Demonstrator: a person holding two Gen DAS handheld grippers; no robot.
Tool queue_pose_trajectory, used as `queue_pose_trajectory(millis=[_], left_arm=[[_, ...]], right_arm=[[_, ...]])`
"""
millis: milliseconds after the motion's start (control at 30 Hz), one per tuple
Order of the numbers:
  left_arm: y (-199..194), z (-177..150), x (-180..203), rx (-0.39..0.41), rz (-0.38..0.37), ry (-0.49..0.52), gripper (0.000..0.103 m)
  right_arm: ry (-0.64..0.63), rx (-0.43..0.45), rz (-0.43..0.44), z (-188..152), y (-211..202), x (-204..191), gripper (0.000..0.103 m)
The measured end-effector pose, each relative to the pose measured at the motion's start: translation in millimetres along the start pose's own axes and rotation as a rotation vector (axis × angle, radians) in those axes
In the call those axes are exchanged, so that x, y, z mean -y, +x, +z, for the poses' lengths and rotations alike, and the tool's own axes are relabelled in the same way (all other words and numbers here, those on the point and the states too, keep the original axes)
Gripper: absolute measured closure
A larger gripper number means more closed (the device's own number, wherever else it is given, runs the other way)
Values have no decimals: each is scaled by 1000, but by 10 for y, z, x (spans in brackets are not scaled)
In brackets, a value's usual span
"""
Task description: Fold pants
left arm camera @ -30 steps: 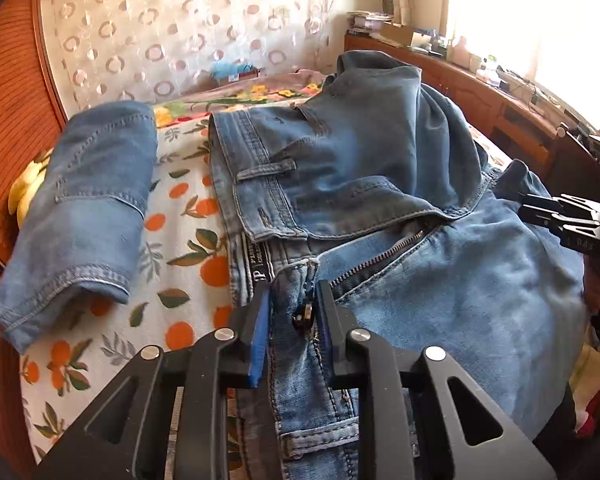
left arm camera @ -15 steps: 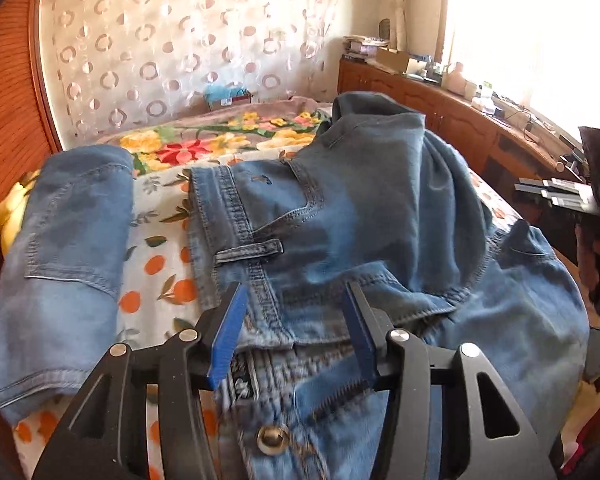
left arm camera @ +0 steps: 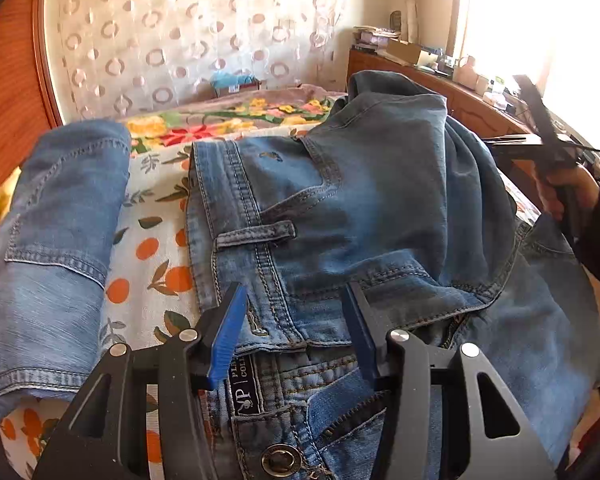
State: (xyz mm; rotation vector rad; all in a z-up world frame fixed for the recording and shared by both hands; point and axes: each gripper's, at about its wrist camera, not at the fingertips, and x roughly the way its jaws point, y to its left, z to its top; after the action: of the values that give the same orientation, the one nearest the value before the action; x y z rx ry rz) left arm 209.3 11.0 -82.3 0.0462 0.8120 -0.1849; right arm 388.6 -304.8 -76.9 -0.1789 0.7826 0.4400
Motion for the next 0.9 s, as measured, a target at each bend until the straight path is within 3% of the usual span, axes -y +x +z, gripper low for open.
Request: queue_pose_trajectory(millis=[100,167,400,567,667,900], left_arm=[[-21,1,-34,17,12,-8,52],[-12,-2,-59,16,24,-21,52],[-55,7,-91,39,38,-31,52],[-61,3,-67,45,55,-18,52],[-60,-1,-56,46,57,-10,52],[-33,-5,-43,32,60,-6,52]], right_arm=[[21,-6,31,86,106,73,63],[53,23,61,133,94,148,99],[68,227,-38,200,-875,176,100],[14,283,-154,176,-1698,13,100],[43,235,-222,-41,-1940,-27,100],[133,7,-231,-857,-1917,164,99]])
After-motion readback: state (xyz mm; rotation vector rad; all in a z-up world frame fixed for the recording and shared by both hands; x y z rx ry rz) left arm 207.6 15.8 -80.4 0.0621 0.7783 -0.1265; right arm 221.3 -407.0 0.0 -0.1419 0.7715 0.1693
